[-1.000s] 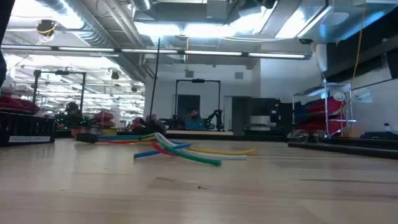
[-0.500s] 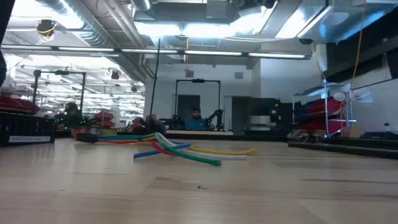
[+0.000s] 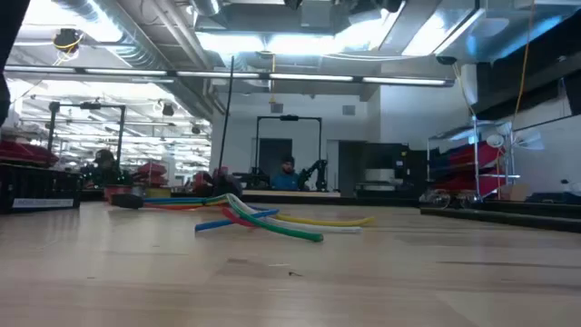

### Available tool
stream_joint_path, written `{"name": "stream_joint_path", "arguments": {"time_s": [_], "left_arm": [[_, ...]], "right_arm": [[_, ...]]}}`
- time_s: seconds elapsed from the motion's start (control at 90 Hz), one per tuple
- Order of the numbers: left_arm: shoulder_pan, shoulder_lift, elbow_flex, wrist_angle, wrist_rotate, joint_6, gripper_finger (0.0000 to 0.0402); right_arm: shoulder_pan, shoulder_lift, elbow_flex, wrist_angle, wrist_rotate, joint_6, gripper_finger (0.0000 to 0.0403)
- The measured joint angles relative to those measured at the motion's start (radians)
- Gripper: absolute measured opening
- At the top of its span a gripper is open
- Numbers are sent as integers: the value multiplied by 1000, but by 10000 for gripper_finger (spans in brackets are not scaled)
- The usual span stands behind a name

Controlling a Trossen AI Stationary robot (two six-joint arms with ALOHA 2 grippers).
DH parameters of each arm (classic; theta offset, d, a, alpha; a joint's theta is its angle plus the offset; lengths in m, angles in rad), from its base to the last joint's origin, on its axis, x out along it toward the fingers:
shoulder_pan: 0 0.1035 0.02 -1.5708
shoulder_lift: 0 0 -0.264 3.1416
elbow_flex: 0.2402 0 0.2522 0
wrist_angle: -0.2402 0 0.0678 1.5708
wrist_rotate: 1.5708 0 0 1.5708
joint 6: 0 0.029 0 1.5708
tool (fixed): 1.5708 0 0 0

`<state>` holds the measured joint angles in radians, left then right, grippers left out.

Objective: Ziptie cables
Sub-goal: Insert the black zip tie tail into the locking head

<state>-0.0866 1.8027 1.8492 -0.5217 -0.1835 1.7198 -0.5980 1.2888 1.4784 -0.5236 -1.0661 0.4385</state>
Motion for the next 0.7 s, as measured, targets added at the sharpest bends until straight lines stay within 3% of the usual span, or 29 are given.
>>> {"name": "stream_joint_path", "arguments": {"time_s": [0.522, 0.7], "left_arm": [[-28, 0, 0, -53, 1, -131, 116], [-28, 0, 0, -53, -36, -280, 60]], "right_arm": [[-98, 0, 0, 34, -4, -28, 0], [-98, 0, 0, 81, -23, -35, 0]]}}
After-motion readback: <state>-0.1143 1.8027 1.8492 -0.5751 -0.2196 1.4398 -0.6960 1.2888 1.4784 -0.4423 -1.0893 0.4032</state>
